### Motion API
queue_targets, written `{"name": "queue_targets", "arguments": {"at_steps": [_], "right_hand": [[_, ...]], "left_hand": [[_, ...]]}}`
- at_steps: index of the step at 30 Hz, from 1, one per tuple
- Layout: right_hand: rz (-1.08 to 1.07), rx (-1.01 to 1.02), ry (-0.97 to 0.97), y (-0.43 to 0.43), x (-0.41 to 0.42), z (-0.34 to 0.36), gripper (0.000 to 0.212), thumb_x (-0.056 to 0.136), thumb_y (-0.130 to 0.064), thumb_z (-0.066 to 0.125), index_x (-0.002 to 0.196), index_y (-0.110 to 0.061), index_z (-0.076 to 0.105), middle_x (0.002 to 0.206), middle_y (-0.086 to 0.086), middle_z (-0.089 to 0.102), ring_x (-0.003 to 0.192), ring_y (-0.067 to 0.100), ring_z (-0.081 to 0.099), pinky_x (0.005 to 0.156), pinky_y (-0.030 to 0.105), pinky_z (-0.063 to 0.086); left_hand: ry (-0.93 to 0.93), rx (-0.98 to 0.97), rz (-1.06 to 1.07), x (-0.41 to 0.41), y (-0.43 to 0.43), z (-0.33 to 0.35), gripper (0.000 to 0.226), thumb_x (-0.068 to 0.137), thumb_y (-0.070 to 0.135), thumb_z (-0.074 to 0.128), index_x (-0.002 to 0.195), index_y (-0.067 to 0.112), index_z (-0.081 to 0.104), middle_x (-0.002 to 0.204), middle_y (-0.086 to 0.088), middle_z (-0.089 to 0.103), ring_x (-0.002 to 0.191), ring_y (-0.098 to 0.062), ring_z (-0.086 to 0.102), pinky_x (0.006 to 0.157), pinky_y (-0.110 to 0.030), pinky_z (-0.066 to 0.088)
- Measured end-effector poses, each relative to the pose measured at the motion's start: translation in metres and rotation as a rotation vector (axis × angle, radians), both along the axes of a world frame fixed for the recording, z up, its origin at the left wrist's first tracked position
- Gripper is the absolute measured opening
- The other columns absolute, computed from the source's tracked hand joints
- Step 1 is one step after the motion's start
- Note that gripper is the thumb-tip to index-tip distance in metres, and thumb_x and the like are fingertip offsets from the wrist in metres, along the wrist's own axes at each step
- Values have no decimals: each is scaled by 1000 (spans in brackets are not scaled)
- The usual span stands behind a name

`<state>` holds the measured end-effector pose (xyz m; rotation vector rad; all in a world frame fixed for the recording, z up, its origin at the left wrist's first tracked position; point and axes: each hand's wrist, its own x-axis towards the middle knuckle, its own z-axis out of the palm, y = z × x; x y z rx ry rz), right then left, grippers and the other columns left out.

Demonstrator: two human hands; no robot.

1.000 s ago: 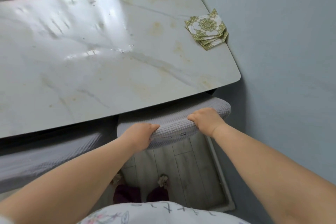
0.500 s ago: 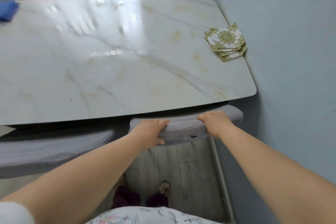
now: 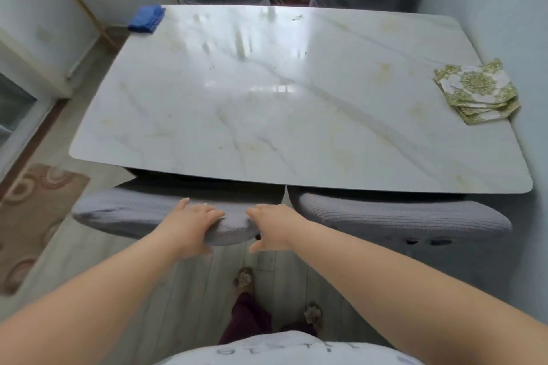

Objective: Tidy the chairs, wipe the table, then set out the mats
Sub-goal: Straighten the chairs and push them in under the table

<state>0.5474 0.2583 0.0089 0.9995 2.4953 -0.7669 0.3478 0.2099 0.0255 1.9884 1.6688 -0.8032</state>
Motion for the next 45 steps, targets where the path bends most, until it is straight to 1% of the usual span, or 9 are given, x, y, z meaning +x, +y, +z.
{"name": "queue_targets", "arguments": {"at_steps": [2,5,9,19,29,32,36,40,45], "right_hand": [[11,-6,-13,-8,-33,-5,53,81,-47,68,117,-13,49,114,9,59,102,30,57,74,38,45],[12,36,-40,-16,-72,-6,30,88,-27,60,112,-11,49,108,11,59,98,32,56,72,40,40],[-35,2,-88,-16,-92,-6,22,88,-1,44,109,-8,48,111,15,58,102,36,55,91,52,41],[-72,2,-90,1,-98,-6,25,86,3,45,108,-10,49,113,14,57,105,34,53,94,51,39],[-67,-13,-120,8,-98,-11,21,87,2,46,102,-13,46,108,13,57,101,33,53,92,49,38],[-59,-38,-145,11,-97,-6,15,90,-10,53,102,-14,45,106,13,57,100,33,55,85,43,42],[-15,-71,-186,18,-95,8,37,83,-30,67,111,-12,49,107,11,60,92,29,55,71,34,41],[-79,-127,-205,28,-100,26,72,82,-45,69,142,-19,38,130,8,55,116,28,53,95,40,47],[-93,-135,-111,42,-124,51,74,85,-50,63,147,-20,34,142,4,49,126,24,49,103,39,43]], "left_hand": [[68,11,70,-32,-8,-6,68,84,28,60,143,37,27,147,10,38,136,-13,35,117,-48,11],[131,36,249,-60,-11,-14,70,85,7,49,139,47,30,145,13,41,135,-13,36,114,-57,9],[144,13,294,-56,-1,-21,65,86,12,51,135,51,35,140,12,42,134,-14,34,111,-60,9],[74,144,225,-68,12,-30,65,87,6,46,136,48,36,137,13,44,131,-14,35,110,-63,10],[97,117,211,-68,17,-29,60,87,13,46,135,47,36,135,12,46,129,-14,37,109,-55,17],[92,75,218,-67,16,-23,63,85,13,49,136,46,34,134,11,46,128,-16,39,108,-50,22],[-27,60,212,-73,14,-17,56,82,29,56,133,42,38,130,10,50,125,-17,42,101,-40,26],[-264,1,332,-88,16,5,69,81,54,61,142,40,33,142,11,47,131,-18,42,107,-35,27],[-383,79,479,-110,19,35,56,91,54,50,142,35,37,140,13,49,126,-15,48,105,-33,35]]}}
